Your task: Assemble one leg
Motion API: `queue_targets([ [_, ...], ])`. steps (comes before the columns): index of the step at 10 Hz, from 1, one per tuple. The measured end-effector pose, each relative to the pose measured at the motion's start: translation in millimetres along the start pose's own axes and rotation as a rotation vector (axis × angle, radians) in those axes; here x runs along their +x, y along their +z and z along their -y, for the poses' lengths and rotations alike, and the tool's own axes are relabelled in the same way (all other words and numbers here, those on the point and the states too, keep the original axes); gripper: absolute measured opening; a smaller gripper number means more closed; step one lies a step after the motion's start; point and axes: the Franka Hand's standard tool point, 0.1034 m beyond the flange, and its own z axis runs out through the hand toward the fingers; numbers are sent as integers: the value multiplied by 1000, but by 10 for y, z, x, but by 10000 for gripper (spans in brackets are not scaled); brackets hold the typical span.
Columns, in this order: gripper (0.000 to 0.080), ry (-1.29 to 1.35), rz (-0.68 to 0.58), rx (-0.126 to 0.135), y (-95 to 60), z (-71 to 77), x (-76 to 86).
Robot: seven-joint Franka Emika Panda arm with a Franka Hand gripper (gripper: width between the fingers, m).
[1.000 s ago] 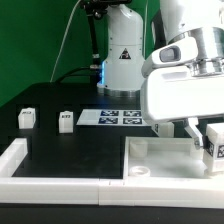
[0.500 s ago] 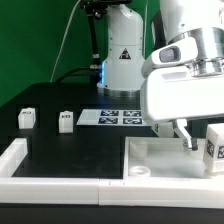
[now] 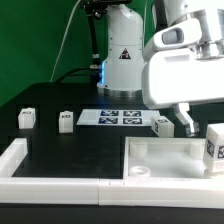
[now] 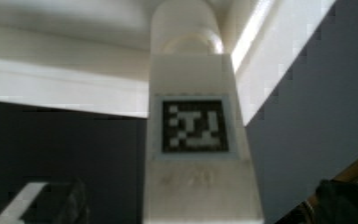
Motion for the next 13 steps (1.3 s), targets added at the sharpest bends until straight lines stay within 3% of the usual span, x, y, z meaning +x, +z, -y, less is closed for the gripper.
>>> queue_targets([
  [1, 649, 5, 5, 0, -57, -40, 56],
  [4, 649, 5, 28, 8, -35, -20, 25],
  [5, 649, 83, 160, 37, 16, 65, -76],
  [9, 649, 95, 499, 98, 68, 6, 27],
  [10, 649, 98, 621, 127, 26, 64, -53],
  [11, 649, 97, 668, 143, 37, 77, -22],
  [13, 649, 99, 669, 144, 66, 65, -10],
])
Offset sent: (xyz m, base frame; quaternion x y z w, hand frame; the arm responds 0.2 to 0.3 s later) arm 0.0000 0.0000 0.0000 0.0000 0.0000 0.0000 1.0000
